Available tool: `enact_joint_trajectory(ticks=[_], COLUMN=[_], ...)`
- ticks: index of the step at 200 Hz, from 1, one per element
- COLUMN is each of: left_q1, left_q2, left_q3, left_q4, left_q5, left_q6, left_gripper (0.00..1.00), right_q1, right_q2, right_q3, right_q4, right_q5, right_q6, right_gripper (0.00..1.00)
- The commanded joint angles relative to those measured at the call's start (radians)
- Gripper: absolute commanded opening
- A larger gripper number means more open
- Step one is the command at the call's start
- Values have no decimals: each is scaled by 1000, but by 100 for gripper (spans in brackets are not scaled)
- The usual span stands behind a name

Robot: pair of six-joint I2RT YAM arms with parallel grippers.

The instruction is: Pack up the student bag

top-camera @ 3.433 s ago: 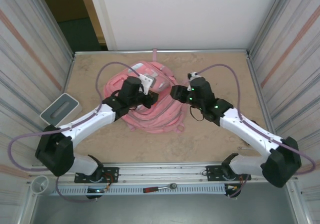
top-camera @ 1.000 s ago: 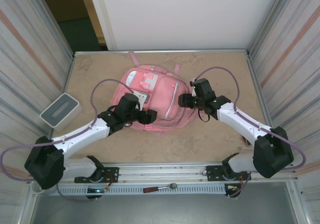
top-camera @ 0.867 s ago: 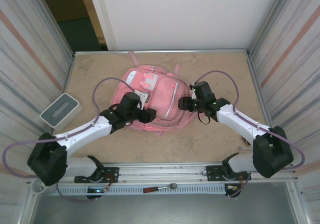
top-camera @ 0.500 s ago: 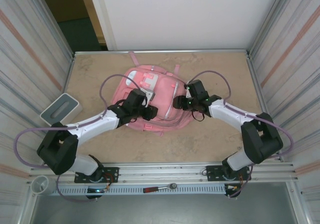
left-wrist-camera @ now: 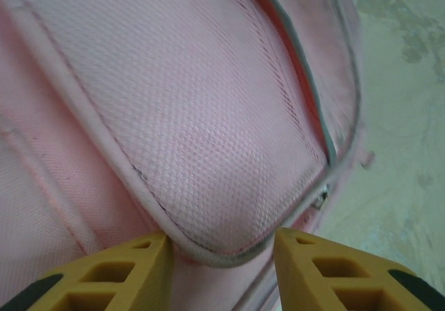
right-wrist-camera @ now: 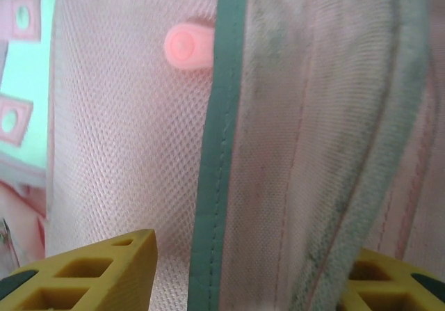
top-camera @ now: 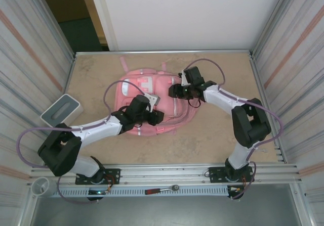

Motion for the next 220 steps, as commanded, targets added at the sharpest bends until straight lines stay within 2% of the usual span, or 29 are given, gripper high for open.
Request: enact_joint_trajectory(ticks=[1,26,60,89,128,146,175,220], left_q1=[-19,1,36,37,39,39,42,44], left_q2=[-19,-23,-5,42,82,85,82,52], left_q3=[-22,-1,33,66,63,44,24,8], left_q4=[-32,-64,-61,-58,-63,-47,-27,-36], left_q5=[37,-8,23,45,4,-4,10,4], left_q6=[-38,-32,-27,-13,-19,-29,-36,-28], left_gripper=[46,50,52,46,38,35,29,28], right_q1=[-3,-16,-9,35,161,233,341,410], right_q2=[-8,-93,-229,-336,-434,-454,-441,-382], right_q3=[46,0,-104,-211,-358,-428,-488,-506], right_q4=[-96,-145,-164,-140,-43,42,131,235], right_q5=[17,125,193,234,289,324,455,517], right_q6=[-87,-110,-96,-51,83,165,254,319], right_gripper=[53,59,62,62,62,62,60,54])
